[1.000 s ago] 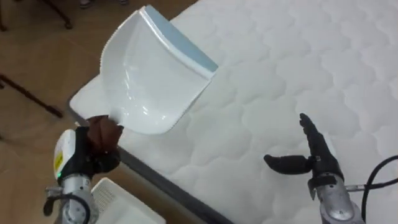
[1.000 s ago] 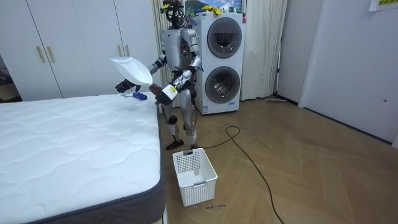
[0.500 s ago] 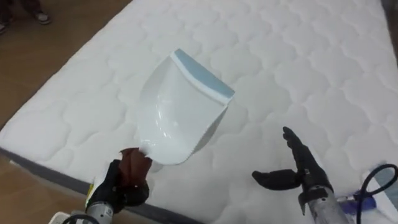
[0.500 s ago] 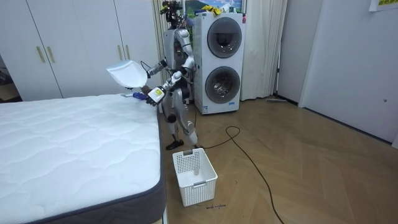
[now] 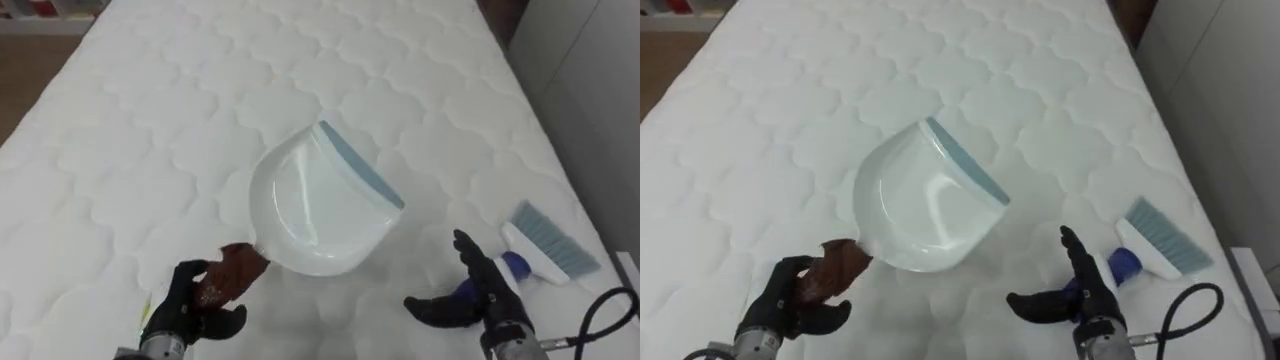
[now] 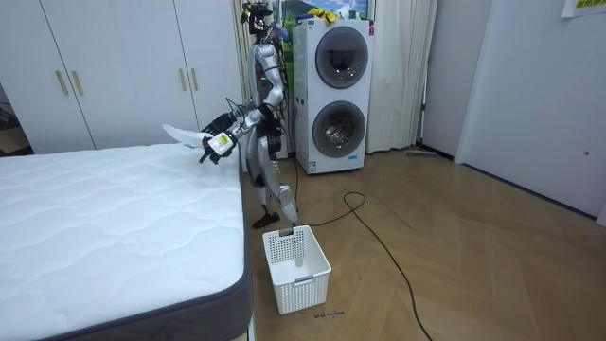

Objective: Clean bed

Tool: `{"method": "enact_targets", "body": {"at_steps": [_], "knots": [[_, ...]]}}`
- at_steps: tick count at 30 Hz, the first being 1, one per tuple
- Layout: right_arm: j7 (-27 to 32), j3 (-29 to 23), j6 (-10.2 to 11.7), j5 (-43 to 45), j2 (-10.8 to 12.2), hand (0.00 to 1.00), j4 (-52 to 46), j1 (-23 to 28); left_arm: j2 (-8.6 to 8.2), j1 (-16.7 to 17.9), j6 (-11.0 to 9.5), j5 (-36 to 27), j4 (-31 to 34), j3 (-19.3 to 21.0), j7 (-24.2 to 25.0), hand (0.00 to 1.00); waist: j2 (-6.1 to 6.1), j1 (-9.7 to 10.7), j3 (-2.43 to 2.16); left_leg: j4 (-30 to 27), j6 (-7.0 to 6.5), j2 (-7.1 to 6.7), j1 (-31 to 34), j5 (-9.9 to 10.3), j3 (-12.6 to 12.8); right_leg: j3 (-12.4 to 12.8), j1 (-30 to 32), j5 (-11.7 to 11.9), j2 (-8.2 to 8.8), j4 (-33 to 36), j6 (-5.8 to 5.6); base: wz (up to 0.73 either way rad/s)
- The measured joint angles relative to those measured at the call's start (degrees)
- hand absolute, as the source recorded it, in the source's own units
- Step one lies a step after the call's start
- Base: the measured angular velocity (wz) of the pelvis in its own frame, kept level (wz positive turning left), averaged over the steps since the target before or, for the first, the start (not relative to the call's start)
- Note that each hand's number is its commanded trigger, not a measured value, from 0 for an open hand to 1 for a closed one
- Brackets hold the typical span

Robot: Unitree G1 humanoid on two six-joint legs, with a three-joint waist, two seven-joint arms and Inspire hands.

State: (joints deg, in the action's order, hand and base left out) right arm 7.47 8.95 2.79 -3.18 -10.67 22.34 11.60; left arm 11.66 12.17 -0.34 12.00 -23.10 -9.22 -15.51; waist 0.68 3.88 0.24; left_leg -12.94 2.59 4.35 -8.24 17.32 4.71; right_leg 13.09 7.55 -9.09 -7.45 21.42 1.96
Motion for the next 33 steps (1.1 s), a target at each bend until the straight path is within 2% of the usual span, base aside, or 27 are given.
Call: {"method": "enact_targets", "body": {"at_steps": [6,9,15,16,19,21,24,26,28,31,33], "knots": [[0.93,-1.89,0.07,-1.45,0.18,0.00,0.35,1.51,0.08,-0.09,-0.55,0.06,1.71,0.97,-2.82,0.00,0.23,0.20,0.09,1.75,-0.79,-0.08,-0.46,-0.47,0.03,-0.60,-0.62,0.47,0.35,-2.34,-0.32,0.01],[1.68,-5.32,0.39,-1.60,1.60,0.00,5.11,1.45,-0.03,0.01,-1.47,-0.11,1.49,2.39,-3.31,0.00,0.21,0.06,0.05,2.25,-0.90,0.07,-0.51,-0.67,0.03,-0.70,-0.73,0.73,0.26,-2.91,-0.27,0.00],[5.09,-9.38,0.37,-5.93,1.57,0.00,12.02,1.51,-0.03,1.07,-2.43,-0.19,-0.75,4.19,-5.48,0.00,0.31,-1.21,-0.04,2.56,-0.90,0.12,-1.42,-0.67,0.10,-0.74,-1.82,0.86,0.27,-3.55,-0.29,0.00],[5.32,-9.94,0.38,-6.47,1.60,0.00,12.11,1.49,-0.04,1.46,-2.61,-0.22,-0.76,4.74,-5.63,0.00,0.33,-1.20,-0.06,2.57,-0.90,0.14,-1.43,-0.67,0.10,-0.94,-1.87,0.94,0.32,-3.56,-0.30,0.00],[6.81,-12.94,0.87,-9.86,1.63,0.00,14.76,1.20,-0.01,3.53,-2.91,-2.99,-0.96,7.20,-7.24,0.00,0.23,-1.17,-0.02,2.83,-0.90,0.34,-2.95,-0.67,-0.21,-3.65,-3.51,1.04,0.69,-4.16,-0.16,0.02],[8.38,-15.69,0.98,-12.94,1.57,0.00,17.43,1.03,0.04,3.70,-3.70,-7.14,-2.71,9.64,-8.71,0.00,0.03,-1.15,-0.06,2.90,-0.90,0.36,-3.44,-0.67,-0.12,-5.21,-4.54,1.00,1.23,-4.75,-0.08,0.20],[9.44,-18.49,0.96,-16.29,1.56,0.00,20.57,0.81,0.11,4.70,-4.87,-11.05,-4.32,13.25,-9.63,0.00,-0.24,-1.73,-0.05,3.33,-0.90,0.32,-3.42,-0.67,-0.05,-5.23,-4.37,0.97,1.28,-4.86,-0.13,0.04],[10.84,-20.78,1.41,-18.13,1.54,0.00,24.93,0.67,0.24,5.53,-5.59,-14.49,-9.33,15.56,-11.50,0.00,-0.11,-1.72,-0.14,3.37,-0.91,0.27,-3.54,-0.67,-0.06,-5.19,-4.54,0.98,1.32,-4.90,-0.17,0.02],[11.18,-23.21,1.36,-18.64,1.68,0.00,29.32,0.59,0.12,6.09,-5.56,-15.46,-13.80,17.35,-11.42,0.00,-0.46,-1.81,-0.35,3.48,-0.91,0.27,-3.91,-0.67,-0.02,-5.21,-4.80,0.93,1.31,-4.74,-0.25,0.04],[11.58,-28.47,1.11,-20.13,1.78,0.00,32.07,1.67,-0.53,8.80,-5.53,-15.75,-18.41,21.85,-10.97,0.00,-0.23,-2.28,-0.19,3.60,-0.91,0.27,-4.22,-0.67,0.58,-5.21,-4.93,0.92,1.37,-4.84,-0.26,-0.06],[11.92,-29.62,1.21,-21.91,1.33,0.00,34.55,2.74,-0.74,9.74,-5.54,-16.60,-21.55,23.92,-10.93,0.00,-0.26,-2.41,-0.16,3.86,-0.95,0.20,-4.35,-0.64,0.42,-5.29,-5.01,0.81,1.44,-4.96,-0.38,0.08]]}}
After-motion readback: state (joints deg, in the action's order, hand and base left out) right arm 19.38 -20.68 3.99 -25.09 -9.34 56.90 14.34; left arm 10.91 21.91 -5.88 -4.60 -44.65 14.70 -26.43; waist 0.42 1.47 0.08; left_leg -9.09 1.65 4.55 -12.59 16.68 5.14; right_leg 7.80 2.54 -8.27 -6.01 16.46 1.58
